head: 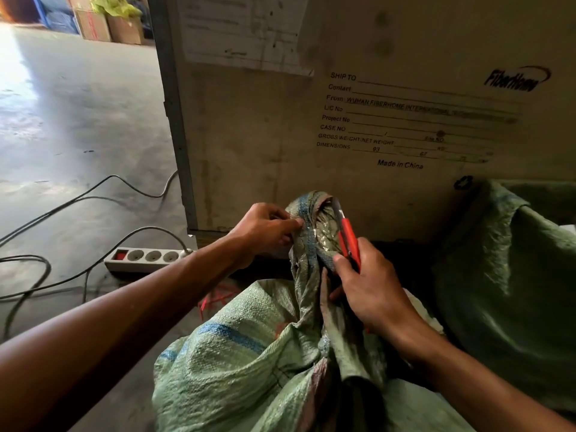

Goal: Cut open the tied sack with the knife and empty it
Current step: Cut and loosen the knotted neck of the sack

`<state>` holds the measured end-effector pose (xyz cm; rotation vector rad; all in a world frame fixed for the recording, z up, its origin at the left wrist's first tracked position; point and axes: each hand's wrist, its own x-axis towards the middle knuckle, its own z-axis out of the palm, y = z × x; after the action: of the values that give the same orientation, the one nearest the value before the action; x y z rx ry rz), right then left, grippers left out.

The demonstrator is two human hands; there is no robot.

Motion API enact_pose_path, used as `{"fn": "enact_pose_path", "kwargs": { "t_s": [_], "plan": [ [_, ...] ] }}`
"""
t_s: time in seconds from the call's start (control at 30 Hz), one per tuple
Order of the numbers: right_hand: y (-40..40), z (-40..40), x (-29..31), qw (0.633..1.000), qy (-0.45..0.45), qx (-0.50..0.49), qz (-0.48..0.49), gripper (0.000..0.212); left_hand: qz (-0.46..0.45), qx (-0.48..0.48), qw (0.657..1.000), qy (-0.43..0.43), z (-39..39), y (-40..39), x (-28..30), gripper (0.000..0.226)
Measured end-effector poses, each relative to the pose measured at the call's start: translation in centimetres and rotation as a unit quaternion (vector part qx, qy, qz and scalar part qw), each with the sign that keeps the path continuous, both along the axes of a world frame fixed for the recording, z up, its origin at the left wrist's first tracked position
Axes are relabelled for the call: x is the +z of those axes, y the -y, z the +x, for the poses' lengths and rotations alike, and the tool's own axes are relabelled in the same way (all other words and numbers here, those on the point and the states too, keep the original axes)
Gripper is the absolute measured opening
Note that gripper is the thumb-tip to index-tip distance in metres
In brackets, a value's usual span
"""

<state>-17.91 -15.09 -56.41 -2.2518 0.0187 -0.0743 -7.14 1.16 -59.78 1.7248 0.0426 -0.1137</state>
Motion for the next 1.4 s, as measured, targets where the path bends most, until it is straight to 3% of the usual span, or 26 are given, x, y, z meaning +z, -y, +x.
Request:
{"fn": "enact_pose_path", "kwargs": {
  "t_s": [0.27, 0.73, 0.93, 1.1, 1.4],
  "plan": [
    [0.3, 0.2, -0.2, 0.994, 0.009, 0.026, -0.110, 0.012, 0.074, 0.104, 0.992, 0.002, -0.2, 0.5, 0.3, 0.023],
    [-0.5, 0.5, 0.8, 0.976, -0.078, 0.041, -0.198, 0.018, 0.087, 0.100, 0.991, 0.035, -1.8, 1.5, 1.6, 0.017],
    [-0.5, 0.6, 0.8, 0.966, -0.079, 0.100, -0.224, 0.035, 0.126, 0.141, 0.980, 0.062, -1.5, 1.5, 1.5, 0.019],
    [-0.4, 0.5, 0.3, 0.953, -0.111, 0.129, -0.251, 0.017, 0.129, 0.150, 0.978, 0.064, -1.4, 1.2, 1.1, 0.023],
    [-0.2, 0.4, -0.6, 0.947, -0.137, 0.137, -0.255, 0.020, 0.126, 0.164, 0.976, 0.067, -1.2, 0.8, 0.4, 0.020]
  ]
}}
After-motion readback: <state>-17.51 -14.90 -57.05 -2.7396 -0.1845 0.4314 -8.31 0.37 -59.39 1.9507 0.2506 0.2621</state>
